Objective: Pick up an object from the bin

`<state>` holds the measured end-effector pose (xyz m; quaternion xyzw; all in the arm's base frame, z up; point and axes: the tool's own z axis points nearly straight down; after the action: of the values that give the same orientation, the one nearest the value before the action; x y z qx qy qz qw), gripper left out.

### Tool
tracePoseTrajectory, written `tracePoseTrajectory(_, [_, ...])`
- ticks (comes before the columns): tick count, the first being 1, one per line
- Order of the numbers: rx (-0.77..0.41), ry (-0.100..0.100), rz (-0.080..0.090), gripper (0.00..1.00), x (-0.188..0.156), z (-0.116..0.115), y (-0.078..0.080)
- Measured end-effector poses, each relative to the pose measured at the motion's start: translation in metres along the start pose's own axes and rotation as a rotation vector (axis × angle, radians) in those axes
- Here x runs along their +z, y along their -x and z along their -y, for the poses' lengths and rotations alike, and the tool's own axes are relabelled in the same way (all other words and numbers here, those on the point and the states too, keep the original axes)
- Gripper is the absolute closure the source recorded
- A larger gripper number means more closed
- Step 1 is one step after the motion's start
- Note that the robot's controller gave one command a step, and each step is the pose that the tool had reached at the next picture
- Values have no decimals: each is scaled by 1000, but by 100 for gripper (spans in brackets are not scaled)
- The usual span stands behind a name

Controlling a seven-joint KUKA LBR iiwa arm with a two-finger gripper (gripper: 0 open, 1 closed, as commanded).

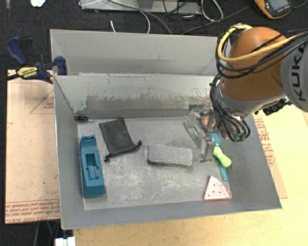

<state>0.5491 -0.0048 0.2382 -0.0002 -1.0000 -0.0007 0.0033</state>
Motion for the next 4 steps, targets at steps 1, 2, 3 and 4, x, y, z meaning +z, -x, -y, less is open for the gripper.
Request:
tracePoseTrajectory(1, [0, 0, 8, 0, -5, 0, 1])
tracePoseTrajectory(2, [46, 2, 11, 0, 62, -23, -24])
tracePoseTrajectory(3, [1, 0, 18, 0, 101, -22, -35])
tracePoseTrajectory(4, [-11, 2, 19, 0, 146, 7, 40])
